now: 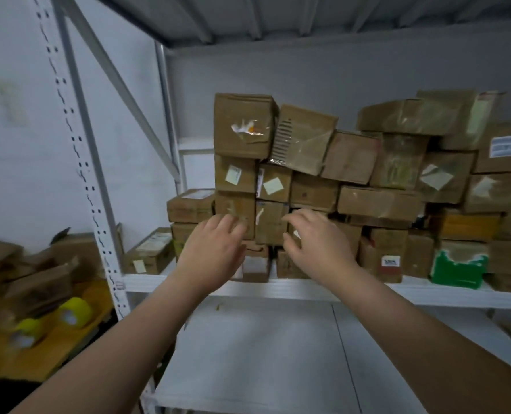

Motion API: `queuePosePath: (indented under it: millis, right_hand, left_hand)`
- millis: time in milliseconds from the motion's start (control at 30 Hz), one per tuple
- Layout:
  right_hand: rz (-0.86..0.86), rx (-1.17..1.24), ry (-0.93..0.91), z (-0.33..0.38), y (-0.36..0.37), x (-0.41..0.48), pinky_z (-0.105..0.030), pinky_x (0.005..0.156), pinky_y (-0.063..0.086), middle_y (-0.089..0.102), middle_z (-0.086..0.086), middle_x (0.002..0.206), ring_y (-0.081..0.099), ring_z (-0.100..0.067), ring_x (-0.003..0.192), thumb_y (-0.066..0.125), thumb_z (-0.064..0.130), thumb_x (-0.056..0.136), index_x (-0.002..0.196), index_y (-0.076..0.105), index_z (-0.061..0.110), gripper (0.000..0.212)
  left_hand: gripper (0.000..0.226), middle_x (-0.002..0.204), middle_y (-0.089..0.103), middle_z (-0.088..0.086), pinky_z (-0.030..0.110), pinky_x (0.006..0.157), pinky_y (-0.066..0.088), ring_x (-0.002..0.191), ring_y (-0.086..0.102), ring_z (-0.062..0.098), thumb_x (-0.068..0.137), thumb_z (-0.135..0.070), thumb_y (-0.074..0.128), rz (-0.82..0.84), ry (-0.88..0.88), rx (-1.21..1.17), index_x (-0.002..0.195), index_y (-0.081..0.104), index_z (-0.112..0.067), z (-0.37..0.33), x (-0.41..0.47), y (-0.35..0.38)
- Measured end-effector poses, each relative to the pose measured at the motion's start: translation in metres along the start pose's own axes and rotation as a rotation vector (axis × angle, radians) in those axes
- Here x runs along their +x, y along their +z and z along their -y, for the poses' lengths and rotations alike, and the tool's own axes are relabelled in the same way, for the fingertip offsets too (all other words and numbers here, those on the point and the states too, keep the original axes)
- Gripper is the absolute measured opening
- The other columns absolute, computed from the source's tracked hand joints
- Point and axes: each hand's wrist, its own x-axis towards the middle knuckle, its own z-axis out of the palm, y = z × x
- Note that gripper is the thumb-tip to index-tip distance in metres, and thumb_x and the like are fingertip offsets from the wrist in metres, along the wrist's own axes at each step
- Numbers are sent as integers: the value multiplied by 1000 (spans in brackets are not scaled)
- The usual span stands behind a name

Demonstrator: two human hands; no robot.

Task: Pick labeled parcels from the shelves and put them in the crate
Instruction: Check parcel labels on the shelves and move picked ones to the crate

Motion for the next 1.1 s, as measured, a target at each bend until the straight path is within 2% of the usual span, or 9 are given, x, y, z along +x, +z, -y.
queuePosePath:
  millis: [167, 300, 433, 667, 800, 867, 967, 1033, 1100]
  right_hand:
    - [-15, 56, -79, 14, 34, 41, -31, 97, 40, 51, 3, 133, 44, -17, 122, 47, 29, 96, 133, 52, 20, 38]
    - [44, 95, -97, 27, 78, 62, -33, 98, 41, 49, 3, 134, 44, -16, 122, 46, 30, 96, 133, 50, 21, 38]
    - [92, 103, -110, 46, 115, 84, -31, 102, 37, 45, 5, 138, 39, -14, 127, 45, 31, 97, 137, 46, 23, 41]
    - [94, 78, -112, 94, 166, 134, -33, 103, 36, 43, 3, 141, 36, -16, 129, 43, 30, 97, 138, 45, 23, 42]
    - [78, 74, -56, 116, 194, 153, -32, 99, 40, 45, 2, 139, 40, -17, 126, 46, 29, 96, 136, 47, 22, 41]
    - [72, 73, -10, 121, 206, 155, -31, 98, 41, 47, 2, 138, 42, -16, 124, 47, 29, 96, 135, 48, 21, 40]
    - [57, 53, 64, 125, 220, 154, -29, 96, 42, 47, 4, 137, 43, -14, 123, 47, 29, 96, 136, 47, 21, 41]
    - [45, 52, 104, 128, 227, 155, -28, 96, 41, 46, 5, 139, 42, -13, 125, 48, 29, 95, 138, 45, 21, 43]
    - [37, 80, 156, 132, 233, 156, -27, 97, 41, 42, 5, 142, 39, -13, 127, 49, 30, 95, 140, 42, 22, 46]
  left_hand:
    - [45, 103, 65, 14, 41, 70, 53, 89, 62, 34, 69, -21, 77, -20, -83, -5, 110, 63, -9, 44, 4, 34]
    - [63, 122, 59, 19, 48, 84, 51, 108, 58, 38, 66, -25, 81, 33, -139, 33, 123, 59, -10, 78, -10, 76]
    - [79, 132, 51, 24, 52, 90, 48, 117, 52, 43, 62, -29, 85, 42, -180, 44, 132, 53, -10, 116, -13, 107]
    - [96, 137, 48, 23, 53, 99, 42, 123, 48, 42, 59, -18, 84, -15, -29, 123, 141, 35, -9, 207, 16, 165]
    - [83, 133, 53, 19, 48, 98, 44, 119, 53, 38, 63, -12, 77, -46, 98, 105, 139, 44, -4, 243, 26, 194]
    - [80, 128, 56, 20, 46, 94, 47, 112, 56, 37, 64, -9, 77, -80, 136, 40, 137, 46, -2, 257, 30, 205]
    - [87, 122, 55, 21, 47, 89, 48, 105, 56, 38, 59, -14, 83, -85, 188, -52, 136, 46, 0, 273, 33, 214]
    - [89, 129, 47, 21, 51, 98, 43, 115, 47, 38, 63, -24, 83, -44, 213, -205, 139, 41, -6, 277, 37, 214]
    - [80, 143, 28, 14, 47, 109, 33, 129, 31, 31, 76, -35, 75, 79, 72, -563, 143, 34, -21, 276, 39, 213]
